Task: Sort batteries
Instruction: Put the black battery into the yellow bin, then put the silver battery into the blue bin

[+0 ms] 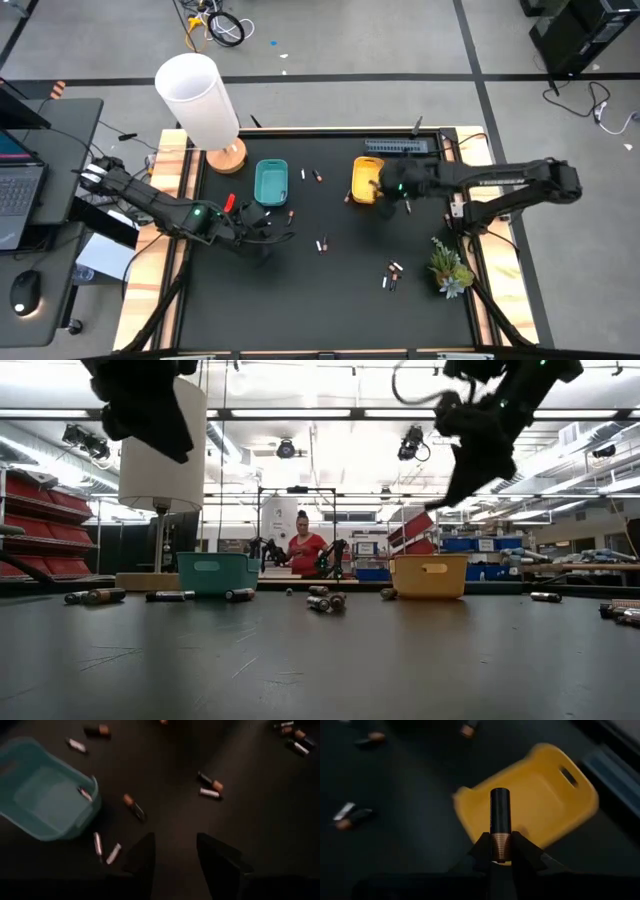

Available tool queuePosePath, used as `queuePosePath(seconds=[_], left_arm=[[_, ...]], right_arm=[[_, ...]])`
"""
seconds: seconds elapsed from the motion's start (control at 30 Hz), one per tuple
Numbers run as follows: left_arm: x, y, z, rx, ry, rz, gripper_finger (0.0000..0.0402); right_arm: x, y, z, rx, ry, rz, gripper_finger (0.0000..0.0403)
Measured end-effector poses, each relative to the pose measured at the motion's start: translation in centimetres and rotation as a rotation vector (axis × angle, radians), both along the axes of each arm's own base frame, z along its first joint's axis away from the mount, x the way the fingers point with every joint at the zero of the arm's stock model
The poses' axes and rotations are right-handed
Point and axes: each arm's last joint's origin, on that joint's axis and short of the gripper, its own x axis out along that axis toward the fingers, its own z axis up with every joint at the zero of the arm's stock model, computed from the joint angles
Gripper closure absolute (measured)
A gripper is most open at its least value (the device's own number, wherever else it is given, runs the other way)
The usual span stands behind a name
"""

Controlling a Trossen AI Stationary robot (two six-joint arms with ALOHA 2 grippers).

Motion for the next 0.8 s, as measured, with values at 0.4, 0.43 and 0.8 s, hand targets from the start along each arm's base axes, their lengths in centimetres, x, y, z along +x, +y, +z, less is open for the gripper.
queuePosePath(seconds=[0.4, 0.43, 0.8], left_arm=[[1.1, 1.1, 0.6, 0.044, -0.108, 0.083, 0.0245], [1.1, 1.2, 0.6, 0.043, -0.112, 0.086, 0.0245], [1.2, 1.2, 0.6, 0.041, -0.11, 0.084, 0.0245]], right_arm=[[0.3, -4.4, -2.9, 0.15, 0.135, 0.057, 0.0335], [0.4, -4.4, -3.0, 0.152, 0.14, 0.058, 0.0328], [-1.0, -3.8, -0.8, 0.156, 0.077, 0.078, 0.0268]])
